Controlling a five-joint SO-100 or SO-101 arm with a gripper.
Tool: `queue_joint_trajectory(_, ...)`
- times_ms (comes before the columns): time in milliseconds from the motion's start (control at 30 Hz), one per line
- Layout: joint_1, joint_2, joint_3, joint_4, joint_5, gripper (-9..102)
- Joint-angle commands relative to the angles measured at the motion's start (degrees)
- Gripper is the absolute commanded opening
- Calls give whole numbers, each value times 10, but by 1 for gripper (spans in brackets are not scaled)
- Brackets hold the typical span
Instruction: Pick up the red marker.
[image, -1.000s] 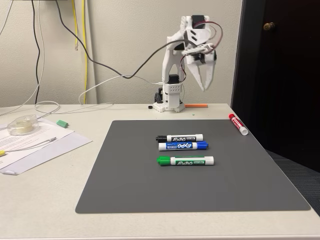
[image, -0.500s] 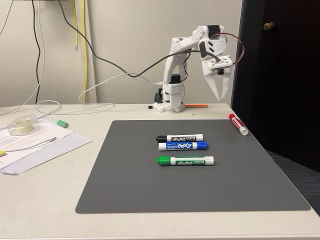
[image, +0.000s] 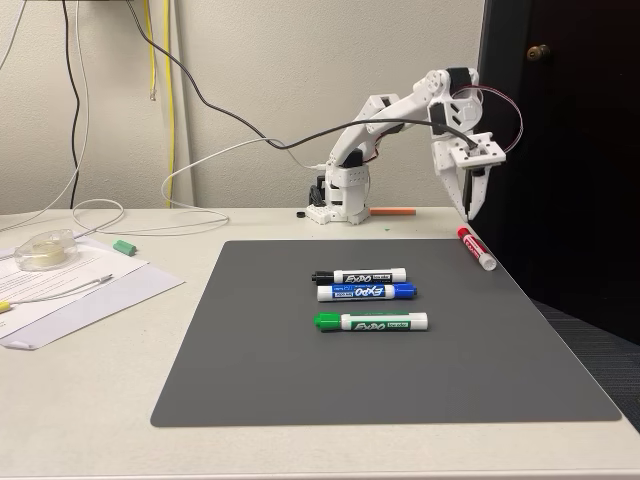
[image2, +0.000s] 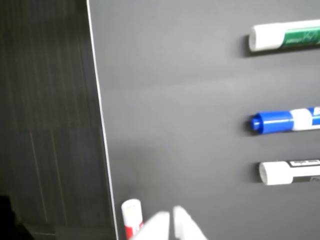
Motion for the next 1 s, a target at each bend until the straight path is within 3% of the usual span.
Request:
queue_joint_trajectory(0, -15, 5, -24, 2, 6, 0)
queue_joint_trajectory(967, -46, -58, -25, -4, 10, 2)
